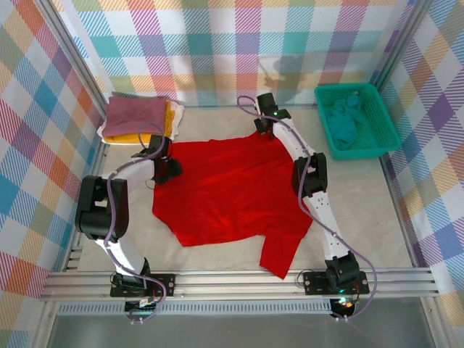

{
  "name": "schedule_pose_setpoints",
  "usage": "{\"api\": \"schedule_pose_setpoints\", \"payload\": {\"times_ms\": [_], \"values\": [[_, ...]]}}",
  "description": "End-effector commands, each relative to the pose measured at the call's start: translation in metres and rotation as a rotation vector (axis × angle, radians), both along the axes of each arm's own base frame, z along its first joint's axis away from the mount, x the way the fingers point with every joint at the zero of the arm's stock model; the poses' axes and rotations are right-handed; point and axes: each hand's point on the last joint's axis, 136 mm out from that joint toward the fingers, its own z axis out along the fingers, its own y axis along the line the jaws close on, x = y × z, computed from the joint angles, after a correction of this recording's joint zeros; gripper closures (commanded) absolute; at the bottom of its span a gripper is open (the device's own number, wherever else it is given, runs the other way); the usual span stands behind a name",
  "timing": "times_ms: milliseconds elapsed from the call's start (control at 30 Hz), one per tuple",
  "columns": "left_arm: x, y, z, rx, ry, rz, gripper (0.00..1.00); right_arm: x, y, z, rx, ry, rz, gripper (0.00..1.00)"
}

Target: Fold and stack the t-shirts

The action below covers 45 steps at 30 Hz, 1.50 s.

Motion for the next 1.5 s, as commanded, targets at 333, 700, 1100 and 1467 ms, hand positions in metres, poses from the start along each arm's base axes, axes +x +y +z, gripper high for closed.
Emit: {"api": "schedule_pose_setpoints", "payload": {"times_ms": [333, 700, 1100, 1467], "values": [[0.001, 0.012, 0.0, 0.033, 0.011, 0.033, 0.44, 0.019, -0.075, 0.08, 0.505, 0.006, -0.19, 1.0], [0.007, 0.019, 0.004, 0.076, 0.002, 0.038, 0.44, 0.028, -0.088, 0.099, 0.587, -0.034, -0.157, 0.71], [-0.021, 0.017, 0.024, 0.014, 0.023, 0.048, 0.44, -0.035, -0.08, 0.187, 0.533, -0.028, -0.19, 0.42], [-0.097, -0.004, 0.004, -0.141, 0.137, 0.041, 0.45, -0.192, -0.051, 0.155, 0.716, 0.071, -0.216, 0.4]]}}
